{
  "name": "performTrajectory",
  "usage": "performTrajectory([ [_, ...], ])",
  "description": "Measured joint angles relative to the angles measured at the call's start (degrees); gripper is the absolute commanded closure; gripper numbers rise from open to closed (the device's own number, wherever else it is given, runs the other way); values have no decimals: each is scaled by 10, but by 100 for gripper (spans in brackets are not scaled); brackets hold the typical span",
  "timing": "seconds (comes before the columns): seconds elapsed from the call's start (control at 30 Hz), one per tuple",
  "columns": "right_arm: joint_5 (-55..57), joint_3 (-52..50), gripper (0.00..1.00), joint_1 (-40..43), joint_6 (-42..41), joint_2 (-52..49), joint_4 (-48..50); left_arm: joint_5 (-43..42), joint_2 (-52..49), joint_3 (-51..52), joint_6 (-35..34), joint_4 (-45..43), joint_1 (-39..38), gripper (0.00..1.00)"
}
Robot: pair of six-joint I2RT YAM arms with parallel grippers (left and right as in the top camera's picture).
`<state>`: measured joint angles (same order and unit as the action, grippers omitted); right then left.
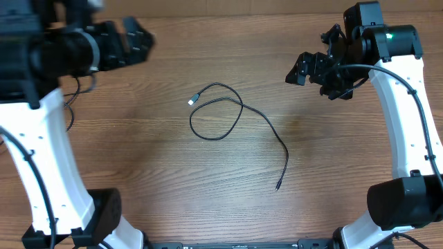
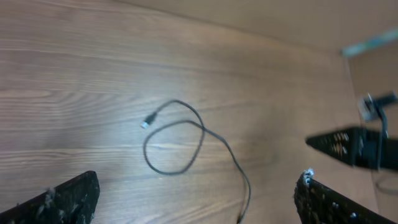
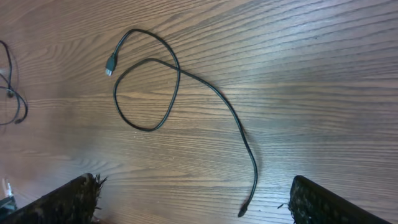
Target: Untangle cables
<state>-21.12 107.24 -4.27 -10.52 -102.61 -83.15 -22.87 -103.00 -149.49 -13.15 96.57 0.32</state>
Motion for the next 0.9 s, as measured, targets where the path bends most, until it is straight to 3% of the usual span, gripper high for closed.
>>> performTrajectory([
  [0.4, -14, 0, 1, 45, -23, 0, 6, 71, -16, 72, -34, -46, -184, 0],
  [0.7, -13, 0, 0, 198, -28, 0, -8, 89, -37, 234, -65, -202, -259, 0],
  [0.9, -14, 0, 0, 236, -30, 0, -10, 90, -58, 354, -115, -338, -305, 0],
])
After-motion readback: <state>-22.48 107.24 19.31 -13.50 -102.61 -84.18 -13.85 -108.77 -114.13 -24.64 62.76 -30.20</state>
